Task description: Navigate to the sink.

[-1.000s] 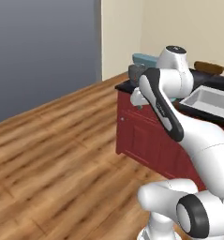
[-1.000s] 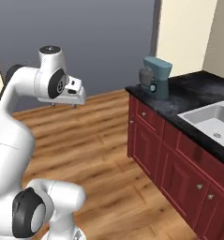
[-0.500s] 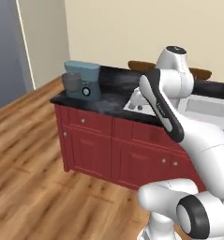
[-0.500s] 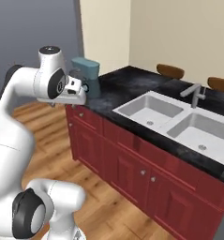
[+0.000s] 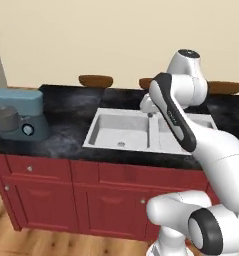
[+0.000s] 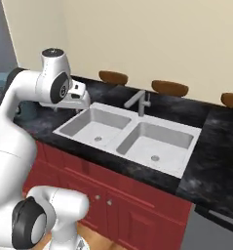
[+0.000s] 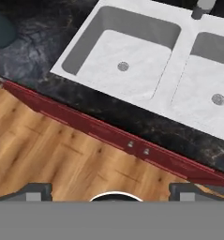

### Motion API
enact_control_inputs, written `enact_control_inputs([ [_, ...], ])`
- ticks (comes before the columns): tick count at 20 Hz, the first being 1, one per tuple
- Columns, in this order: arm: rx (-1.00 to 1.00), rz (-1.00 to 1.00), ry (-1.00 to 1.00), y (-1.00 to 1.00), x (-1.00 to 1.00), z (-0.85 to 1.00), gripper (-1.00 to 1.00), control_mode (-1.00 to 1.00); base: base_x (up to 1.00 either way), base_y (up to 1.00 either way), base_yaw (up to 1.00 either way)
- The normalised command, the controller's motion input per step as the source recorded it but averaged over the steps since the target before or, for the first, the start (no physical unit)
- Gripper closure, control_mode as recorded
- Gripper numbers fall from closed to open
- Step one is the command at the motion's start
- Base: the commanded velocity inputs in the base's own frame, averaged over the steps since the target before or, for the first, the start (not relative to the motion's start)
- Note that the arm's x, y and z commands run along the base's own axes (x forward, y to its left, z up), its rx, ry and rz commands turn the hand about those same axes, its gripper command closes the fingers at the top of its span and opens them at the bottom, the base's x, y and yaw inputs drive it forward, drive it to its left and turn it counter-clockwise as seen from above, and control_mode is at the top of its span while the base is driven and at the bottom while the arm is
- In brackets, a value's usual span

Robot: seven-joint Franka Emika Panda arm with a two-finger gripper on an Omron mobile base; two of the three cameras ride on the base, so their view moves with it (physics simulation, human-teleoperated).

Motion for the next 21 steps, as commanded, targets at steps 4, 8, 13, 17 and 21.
enact_control_inputs([
  [4, 0.00, 0.00, 0.00, 0.00, 0.00, 0.00, -1.00, 1.00, 0.84, 0.03, -0.48],
  [8, 0.00, 0.00, 0.00, 0.00, 0.00, 0.00, -1.00, 1.00, 0.64, 0.51, -0.42],
  [13, 0.00, 0.00, 0.00, 0.00, 0.00, 0.00, -1.00, 1.00, 0.56, 0.42, -0.34],
  [17, 0.00, 0.00, 0.00, 0.00, 0.00, 0.00, -1.00, 1.00, 0.48, 0.28, -0.25],
  [21, 0.00, 0.00, 0.00, 0.00, 0.00, 0.00, -1.00, 1.00, 0.46, 0.00, -0.13],
])
